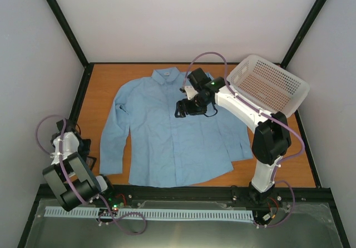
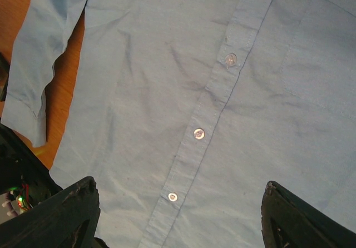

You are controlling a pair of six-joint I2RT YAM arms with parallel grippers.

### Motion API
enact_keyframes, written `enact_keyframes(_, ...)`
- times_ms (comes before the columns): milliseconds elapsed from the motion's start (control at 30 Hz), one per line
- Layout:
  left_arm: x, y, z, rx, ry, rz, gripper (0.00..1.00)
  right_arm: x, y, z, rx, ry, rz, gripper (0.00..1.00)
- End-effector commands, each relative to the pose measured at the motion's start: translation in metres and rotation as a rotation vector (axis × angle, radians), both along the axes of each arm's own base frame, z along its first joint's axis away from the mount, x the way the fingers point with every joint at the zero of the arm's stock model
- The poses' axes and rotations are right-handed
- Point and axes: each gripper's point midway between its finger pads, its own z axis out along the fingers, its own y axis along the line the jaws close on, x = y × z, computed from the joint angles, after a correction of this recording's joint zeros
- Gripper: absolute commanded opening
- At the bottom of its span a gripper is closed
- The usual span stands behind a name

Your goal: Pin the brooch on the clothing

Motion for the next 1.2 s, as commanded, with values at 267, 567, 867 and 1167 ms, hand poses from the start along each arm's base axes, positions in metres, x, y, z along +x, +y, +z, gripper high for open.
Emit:
enact_keyframes(267,-0.0092,0.0001,-0.0085,-0.042,0.007,0.034,0.86,-0.0047,-0.0012,0.0007,-0.003,-0.016,0.016,0.78)
enact_keyframes(567,-0.0102,0.0040,-0.0105,-0.037,0.017,0.039,0.80,-0.0039,-0.0015,0.0016,-0.003,-0.022,0.015,0.78)
enact_keyframes(867,-0.0102,0.0067,-0.0128,-0.035,0.013,0.042,0.74,-0.0044,-0.0013,-0.0002,-0.003,-0.017,0.014,0.78)
enact_keyframes(1167,-0.0106,0.0075,-0.0128,-0.033,0.014,0.045,0.67,-0.0048,-0.0009,-0.0028,-0.004,-0.009,0.014,0.78)
